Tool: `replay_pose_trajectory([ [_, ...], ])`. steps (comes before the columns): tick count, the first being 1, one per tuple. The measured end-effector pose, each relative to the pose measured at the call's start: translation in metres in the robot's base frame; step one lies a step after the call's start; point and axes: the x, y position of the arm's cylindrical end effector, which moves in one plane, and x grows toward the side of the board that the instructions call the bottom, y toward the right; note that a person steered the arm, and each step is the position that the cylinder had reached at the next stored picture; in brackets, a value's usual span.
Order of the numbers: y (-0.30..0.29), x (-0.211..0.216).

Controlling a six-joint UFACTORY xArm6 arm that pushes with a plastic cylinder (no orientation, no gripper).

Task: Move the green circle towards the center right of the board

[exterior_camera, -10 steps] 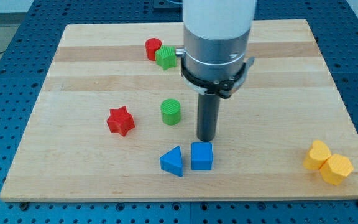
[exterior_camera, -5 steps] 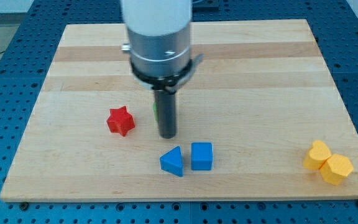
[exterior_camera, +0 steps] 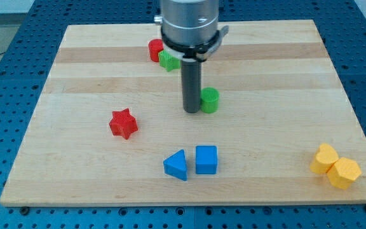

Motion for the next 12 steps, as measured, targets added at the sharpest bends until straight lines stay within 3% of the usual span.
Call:
replay_pose_trajectory([
  [2, 0.042, -0.039],
  [4, 0.11, -0.033],
  [5, 0.071, -0.021],
  [7, 0.104, 0.02],
  [9, 0.126, -0.021],
  [11, 0.119, -0.025],
  [12, 0.148, -0.026],
])
